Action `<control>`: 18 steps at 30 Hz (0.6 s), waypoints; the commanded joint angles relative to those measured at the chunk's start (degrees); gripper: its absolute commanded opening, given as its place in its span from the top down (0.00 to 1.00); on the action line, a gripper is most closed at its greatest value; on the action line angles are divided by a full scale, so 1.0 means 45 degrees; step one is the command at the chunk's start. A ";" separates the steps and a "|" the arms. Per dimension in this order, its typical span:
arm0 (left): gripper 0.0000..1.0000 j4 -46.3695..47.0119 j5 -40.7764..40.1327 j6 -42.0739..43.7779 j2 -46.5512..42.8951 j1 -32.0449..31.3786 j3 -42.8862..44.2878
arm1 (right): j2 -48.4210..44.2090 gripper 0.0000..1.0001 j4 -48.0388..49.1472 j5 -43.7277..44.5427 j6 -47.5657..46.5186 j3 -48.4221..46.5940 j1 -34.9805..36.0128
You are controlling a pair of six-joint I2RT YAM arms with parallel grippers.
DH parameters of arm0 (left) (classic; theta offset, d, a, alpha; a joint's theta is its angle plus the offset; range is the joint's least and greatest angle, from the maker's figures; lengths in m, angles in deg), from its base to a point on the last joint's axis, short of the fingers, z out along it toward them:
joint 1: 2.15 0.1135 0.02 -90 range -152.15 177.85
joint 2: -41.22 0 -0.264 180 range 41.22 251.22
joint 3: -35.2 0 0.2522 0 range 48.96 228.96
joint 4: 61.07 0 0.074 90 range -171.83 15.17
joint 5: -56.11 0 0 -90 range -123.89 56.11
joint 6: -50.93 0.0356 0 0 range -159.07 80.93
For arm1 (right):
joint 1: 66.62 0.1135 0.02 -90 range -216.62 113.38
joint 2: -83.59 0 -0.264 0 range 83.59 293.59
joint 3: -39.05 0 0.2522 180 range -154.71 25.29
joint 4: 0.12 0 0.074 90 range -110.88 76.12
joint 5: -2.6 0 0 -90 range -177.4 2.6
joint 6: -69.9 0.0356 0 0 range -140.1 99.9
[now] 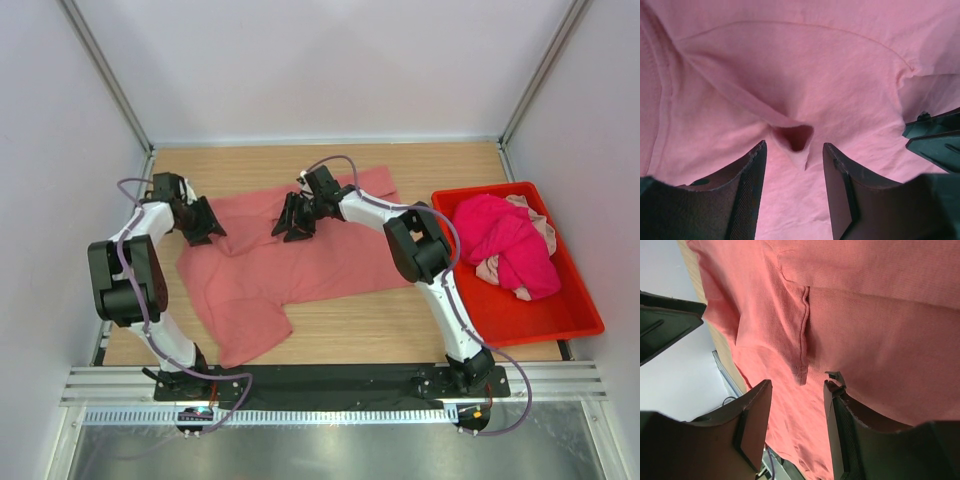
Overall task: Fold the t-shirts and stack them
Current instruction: Fold the tshirt
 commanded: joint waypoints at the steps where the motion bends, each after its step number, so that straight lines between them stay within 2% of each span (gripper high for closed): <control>1: 0.50 0.1146 0.0673 0.0476 0.0178 0.0023 0.0685 | 0.0097 0.48 0.0359 -0.0273 -0.0001 -0.0494 0.0031; 11: 0.48 0.1441 0.1727 0.0085 0.1428 -0.0075 0.1429 | 0.0194 0.48 0.0378 -0.0292 0.0116 -0.0572 0.0011; 18: 0.51 0.1460 0.1749 -0.0169 0.1019 -0.0211 0.0805 | 0.0194 0.48 0.0436 -0.0331 0.0194 -0.0611 -0.0086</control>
